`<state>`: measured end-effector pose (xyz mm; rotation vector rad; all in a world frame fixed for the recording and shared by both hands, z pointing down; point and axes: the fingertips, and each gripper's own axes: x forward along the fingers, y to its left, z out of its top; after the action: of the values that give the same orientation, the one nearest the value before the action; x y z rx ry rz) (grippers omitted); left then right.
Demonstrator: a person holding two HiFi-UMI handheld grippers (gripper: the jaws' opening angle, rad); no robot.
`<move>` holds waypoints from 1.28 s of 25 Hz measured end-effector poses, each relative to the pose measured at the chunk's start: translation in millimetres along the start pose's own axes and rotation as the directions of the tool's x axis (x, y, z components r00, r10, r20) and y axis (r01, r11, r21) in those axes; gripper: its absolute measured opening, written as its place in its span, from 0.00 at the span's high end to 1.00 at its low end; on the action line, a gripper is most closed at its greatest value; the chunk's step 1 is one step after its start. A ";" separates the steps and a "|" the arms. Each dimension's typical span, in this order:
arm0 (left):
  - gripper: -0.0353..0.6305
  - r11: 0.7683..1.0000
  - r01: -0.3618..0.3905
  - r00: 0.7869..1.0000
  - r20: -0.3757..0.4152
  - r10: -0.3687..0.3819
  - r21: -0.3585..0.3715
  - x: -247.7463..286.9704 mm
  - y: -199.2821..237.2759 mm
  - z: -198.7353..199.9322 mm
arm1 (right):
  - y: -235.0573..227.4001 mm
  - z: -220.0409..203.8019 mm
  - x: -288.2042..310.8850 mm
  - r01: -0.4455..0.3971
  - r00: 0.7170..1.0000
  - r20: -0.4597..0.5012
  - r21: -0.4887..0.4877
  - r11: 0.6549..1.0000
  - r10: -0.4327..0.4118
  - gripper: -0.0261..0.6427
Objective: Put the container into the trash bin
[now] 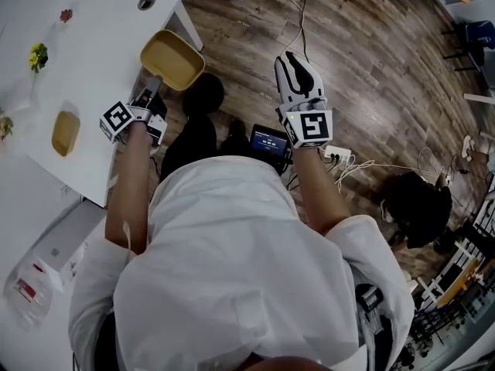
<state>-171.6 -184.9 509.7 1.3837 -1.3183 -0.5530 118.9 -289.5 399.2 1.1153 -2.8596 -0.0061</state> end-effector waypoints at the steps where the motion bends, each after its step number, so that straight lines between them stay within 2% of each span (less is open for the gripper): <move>1: 0.91 1.000 -0.011 1.000 -0.014 0.011 -0.008 3.7 4.4 -8.2 | -1.9 -5.7 -0.8 0.001 1.000 -0.009 0.010 1.000 -0.001 0.81; 7: 0.91 0.998 -0.061 0.994 -0.090 0.059 -0.026 32.6 45.3 -44.0 | -12.6 -50.0 4.0 0.002 0.995 -0.104 0.022 1.000 0.001 0.82; 12: 0.91 0.991 -0.107 0.985 -0.142 0.095 -0.075 63.1 122.1 -70.1 | -2.4 -119.7 29.3 -0.032 0.981 -0.191 0.051 0.998 0.041 0.84; 15: 0.91 0.978 -0.158 0.979 -0.154 0.136 -0.137 78.3 179.5 -87.8 | 7.3 -163.1 49.4 -0.057 0.971 -0.227 0.066 0.996 0.071 0.84; 18: 0.91 0.953 -0.215 0.970 -0.157 0.184 -0.212 93.0 235.5 -107.7 | 10.2 -199.3 66.9 -0.073 0.968 -0.233 0.082 0.994 0.090 0.84; 20: 0.91 0.939 -0.253 0.961 -0.170 0.217 -0.232 100.2 273.8 -122.1 | 16.0 -223.3 76.6 -0.098 0.964 -0.242 0.071 0.993 0.112 0.85; 25: 0.91 0.909 -0.354 0.926 -0.221 0.307 -0.221 111.6 364.3 -153.6 | 26.1 -279.9 91.7 -0.146 0.952 -0.261 0.067 0.987 0.159 0.85; 29: 0.91 0.904 -0.398 0.899 -0.261 0.351 -0.156 124.7 422.6 -173.2 | 30.0 -323.8 99.0 -0.188 0.936 -0.292 0.054 0.981 0.195 0.85; 32: 0.91 0.900 -0.413 0.885 -0.294 0.361 -0.139 137.5 460.6 -186.5 | 32.8 -353.9 104.5 -0.218 0.921 -0.322 0.043 0.975 0.220 0.85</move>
<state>-152.0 -141.6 1023.0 0.9532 -1.2431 -0.2097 44.4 -328.0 760.0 0.7100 -2.6652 0.1830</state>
